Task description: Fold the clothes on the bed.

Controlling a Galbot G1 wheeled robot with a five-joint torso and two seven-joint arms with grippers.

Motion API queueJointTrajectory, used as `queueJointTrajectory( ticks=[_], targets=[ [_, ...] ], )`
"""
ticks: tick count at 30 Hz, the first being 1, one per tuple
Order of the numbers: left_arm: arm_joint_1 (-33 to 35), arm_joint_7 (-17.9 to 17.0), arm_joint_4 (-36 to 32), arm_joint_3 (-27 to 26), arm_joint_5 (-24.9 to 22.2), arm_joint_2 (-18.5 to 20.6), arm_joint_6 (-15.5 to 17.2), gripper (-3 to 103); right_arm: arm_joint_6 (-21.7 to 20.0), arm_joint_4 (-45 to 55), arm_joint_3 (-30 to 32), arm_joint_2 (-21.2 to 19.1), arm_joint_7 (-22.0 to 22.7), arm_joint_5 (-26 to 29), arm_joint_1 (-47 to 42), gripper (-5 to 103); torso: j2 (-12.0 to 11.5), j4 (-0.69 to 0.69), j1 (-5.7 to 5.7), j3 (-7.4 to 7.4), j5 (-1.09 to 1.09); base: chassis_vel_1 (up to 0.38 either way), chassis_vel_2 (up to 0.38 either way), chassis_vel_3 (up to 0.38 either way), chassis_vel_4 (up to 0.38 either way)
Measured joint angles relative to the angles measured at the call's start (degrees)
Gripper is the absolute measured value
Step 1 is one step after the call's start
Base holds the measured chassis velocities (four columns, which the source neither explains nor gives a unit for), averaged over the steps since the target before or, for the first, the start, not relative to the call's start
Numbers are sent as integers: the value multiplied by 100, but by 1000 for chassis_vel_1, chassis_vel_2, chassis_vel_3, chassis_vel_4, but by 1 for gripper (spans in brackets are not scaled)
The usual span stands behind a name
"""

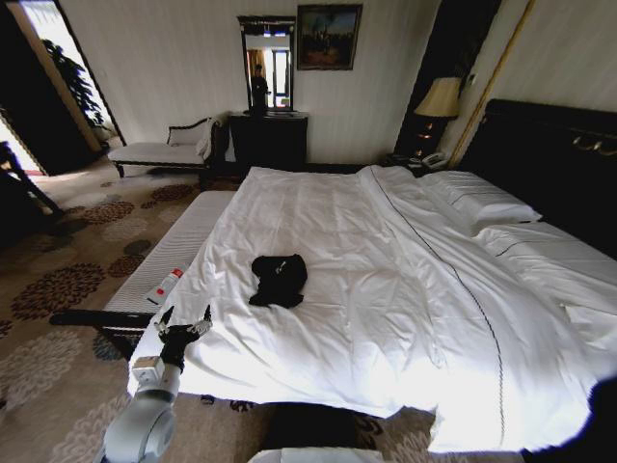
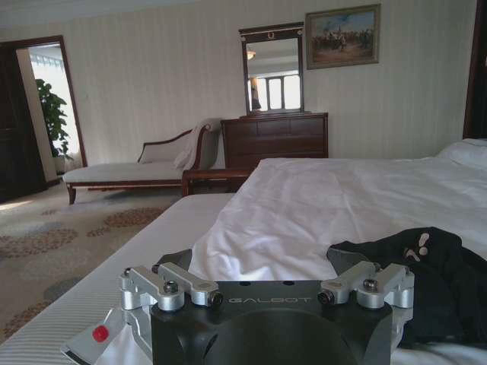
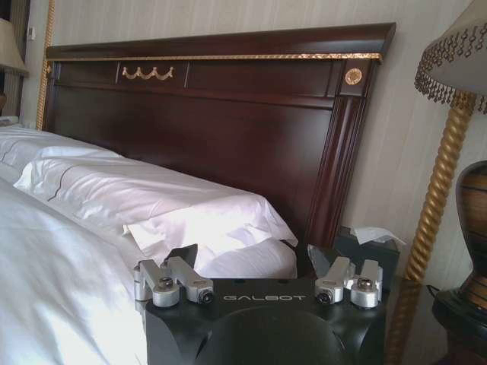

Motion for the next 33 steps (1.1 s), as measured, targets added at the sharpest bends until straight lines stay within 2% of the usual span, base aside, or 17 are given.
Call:
queueJointTrajectory(
  ticks=[1, 4, 6, 7, 10, 11, 13, 16, 19, 30, 33],
  targets=[
    [0, 0, 0, 0, 0, 0, 0, 100, 0, 0, 0, 0, 0, 0, 0, 80, 0, 0, 0, 0, 0, 0, 0, 0, 0],
    [5, -2, 0, -2, 4, 9, 2, 100, 12, 287, 29, 69, -7, 107, -75, 96, 0, 0, 0, 0, 0, 0, 0, 0, 0],
    [8, -4, 0, -9, 5, 7, 3, 100, 150, 547, 35, 147, -215, 267, -158, 99, 0, 1, 0, 0, -1, 0, 0, 0, 0],
    [8, -4, 0, -9, 5, 7, 3, 100, 150, 547, 35, 147, -215, 267, -158, 99, 0, 1, 0, 0, -1, 0, 0, 0, 0],
    [35, -7, 0, -21, 10, -16, 4, 100, 593, 1104, -95, 394, -657, 516, -386, 100, 0, 2, 0, 0, -2, 0, 0, 0, 0],
    [35, -7, 0, -21, 10, -16, 4, 100, 593, 1104, -95, 394, -657, 516, -386, 100, 0, 2, 0, 0, -2, 0, 0, 0, 0],
    [36, -8, 2, -14, 26, -35, 4, 100, 799, 1641, -256, 744, -938, 470, -590, 100, 0, 1, 0, 0, 0, 0, 0, 0, 0],
    [14, -6, 0, 23, 35, -57, 5, 100, 768, 2326, -430, 1141, -1125, 52, -752, 100, 0, -2, 0, 0, -1, 0, 0, 0, 0],
    [24, -6, -20, 26, 35, -57, 5, 100, 705, 2734, -605, 1335, -1142, -104, -818, 100, 0, 2, 0, 0, -2, 0, 0, 0, 0],
    [137, -5, -84, -4, 55, -33, 5, 100, 762, 2996, -856, 1476, -1145, -262, -930, 100, 0, 0, 0, 0, 0, 9, 36, -7, -39],
    [146, -5, -85, 12, 68, -52, 5, 100, 895, 2998, -874, 1498, -1381, -143, -978, 100, 0, 0, 0, 0, -1, -10, 124, 21, -94]
  ],
)
